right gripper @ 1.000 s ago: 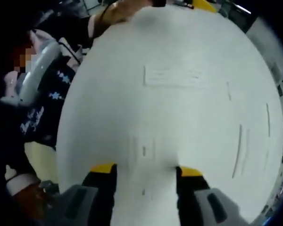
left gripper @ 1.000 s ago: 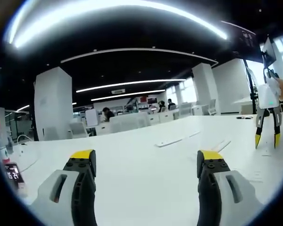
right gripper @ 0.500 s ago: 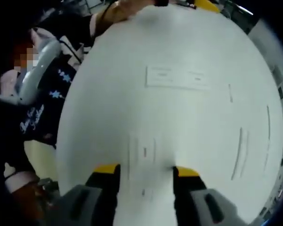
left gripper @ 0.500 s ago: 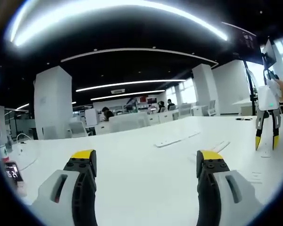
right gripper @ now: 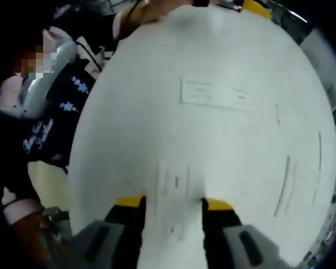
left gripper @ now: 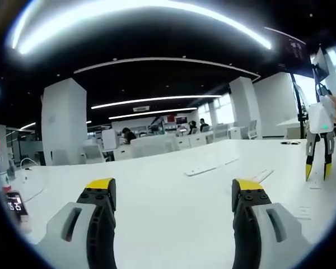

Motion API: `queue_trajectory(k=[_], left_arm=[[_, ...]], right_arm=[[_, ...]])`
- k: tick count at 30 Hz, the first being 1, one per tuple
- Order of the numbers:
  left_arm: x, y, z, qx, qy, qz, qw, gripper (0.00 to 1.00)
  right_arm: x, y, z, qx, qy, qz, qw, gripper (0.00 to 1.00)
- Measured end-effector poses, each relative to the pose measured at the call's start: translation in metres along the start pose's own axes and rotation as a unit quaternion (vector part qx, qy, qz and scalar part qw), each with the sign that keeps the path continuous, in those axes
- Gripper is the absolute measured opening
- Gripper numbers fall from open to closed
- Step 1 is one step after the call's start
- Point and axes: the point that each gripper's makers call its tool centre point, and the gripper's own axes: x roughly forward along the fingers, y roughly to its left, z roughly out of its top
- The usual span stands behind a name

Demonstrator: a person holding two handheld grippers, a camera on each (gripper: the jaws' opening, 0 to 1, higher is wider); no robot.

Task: Locate the socket holder cover, grip the socket holder cover, clip it into the socket holder slot.

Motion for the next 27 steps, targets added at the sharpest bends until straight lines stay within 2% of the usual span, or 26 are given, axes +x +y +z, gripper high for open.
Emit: queue_trajectory(k=[9,18,27], left_arm=[[-0.0004,-0.0005,-0.0006,-0.002,0.0,0.0,1.0,0.84],[0.0001,-0.0015,-0.0009,-0.002,0.0,0.0,1.0,0.84],[0.0029,0.0002,-0.0026,-0.003,0.001,0.0,1.0,0.84]], right_arm=[[0.0007,0.0036,-0.0005,-0.008,0.002,0.001,1.0,0.38],[0.0009,-0.0022,0.0014,0.017,-0.011,-0.003,0.9998,0.29],[0.0024,-0.0033,0.0031,0.025,-0.018,-0.007,0.9995,0.28]])
